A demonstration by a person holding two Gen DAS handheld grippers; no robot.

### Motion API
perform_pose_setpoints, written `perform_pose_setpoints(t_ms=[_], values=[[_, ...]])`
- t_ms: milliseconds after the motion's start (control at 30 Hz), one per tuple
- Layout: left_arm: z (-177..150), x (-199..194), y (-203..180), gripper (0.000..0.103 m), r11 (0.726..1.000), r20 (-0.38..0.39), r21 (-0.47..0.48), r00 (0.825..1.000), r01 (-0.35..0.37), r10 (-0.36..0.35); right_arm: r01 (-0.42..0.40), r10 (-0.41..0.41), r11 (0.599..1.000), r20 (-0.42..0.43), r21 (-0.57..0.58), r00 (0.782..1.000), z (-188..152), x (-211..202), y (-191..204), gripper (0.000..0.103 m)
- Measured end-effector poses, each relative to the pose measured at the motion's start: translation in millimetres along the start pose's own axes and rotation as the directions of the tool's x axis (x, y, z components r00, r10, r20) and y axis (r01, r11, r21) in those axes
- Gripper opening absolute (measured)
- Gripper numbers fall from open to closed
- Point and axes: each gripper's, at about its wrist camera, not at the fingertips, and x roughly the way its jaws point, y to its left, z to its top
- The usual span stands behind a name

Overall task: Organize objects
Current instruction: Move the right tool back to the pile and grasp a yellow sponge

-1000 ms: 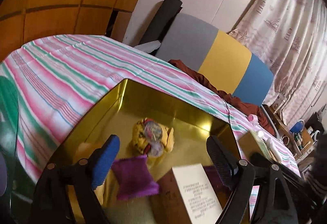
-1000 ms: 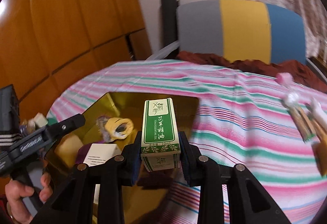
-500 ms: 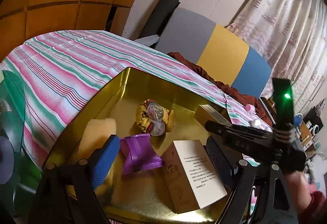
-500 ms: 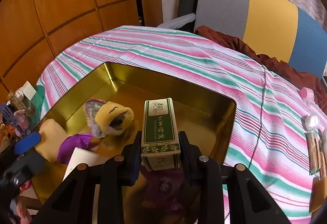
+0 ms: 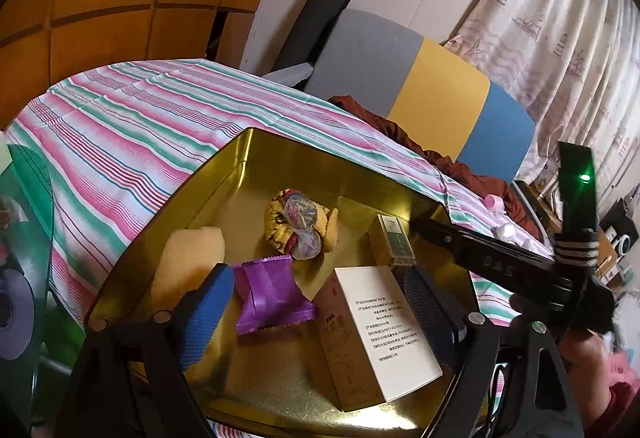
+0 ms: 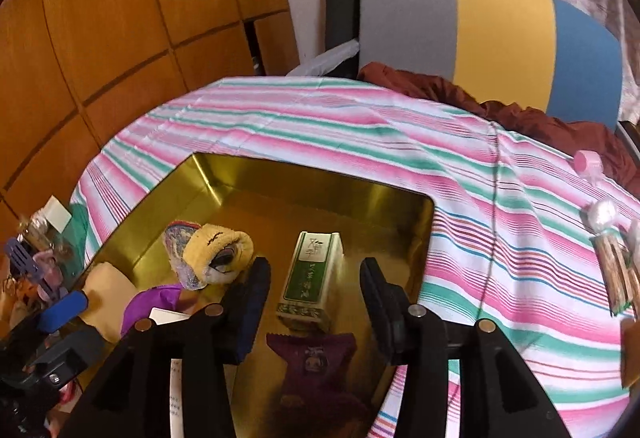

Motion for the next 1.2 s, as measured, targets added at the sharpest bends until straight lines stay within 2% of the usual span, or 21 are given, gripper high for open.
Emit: perform_pose_setpoints(t_ms=[167,433,767,933,1033,1100,1167,1200], values=[[-3,-1,-9,0.090,1.000,-0.006,0.019,1.000,0.004,-0.004,-0.009,0.007,0.999,0.041,0.053,0.999,-6,-19,-8,0.047],[-7,-8,-30,0.097,0.997,0.004,0.071,0.999,0.032,-0.032,0.074,-0.086,0.990,0.099,0.120,0.991,-28,-51,-37,0.047],[-25,-8,-78,0.098,0.978,-0.055,0.177,0.993,0.113,-0.105,0.166,-0.185,0.952,0.054,0.259,0.981,-72,-68,-102,0.047],[-34,-8,-107,0.101,0.959,-0.087,0.234,0.986,0.157,-0.140,0.248,-0.264,0.928,0.022,0.279,0.964,-97,-84,-131,0.047],[-40,-7,-124,0.101,0.946,-0.112,0.270,0.981,0.182,-0.156,0.321,-0.336,0.895,-0.005,0.308,0.942,-114,-98,-155,0.047],[-45,-7,-135,0.101,0.935,-0.130,0.295,0.977,0.199,-0.167,0.394,-0.414,0.853,-0.017,0.343,0.910,-123,-114,-177,0.047],[-49,-7,-145,0.101,0.924,-0.145,0.317,0.974,0.214,-0.176,0.461,-0.498,0.798,-0.004,0.388,0.867,-128,-133,-199,0.047],[-51,-7,-151,0.101,0.918,-0.153,0.327,0.971,0.223,-0.182,0.501,-0.554,0.756,0.005,0.422,0.832,-129,-146,-215,0.048]])
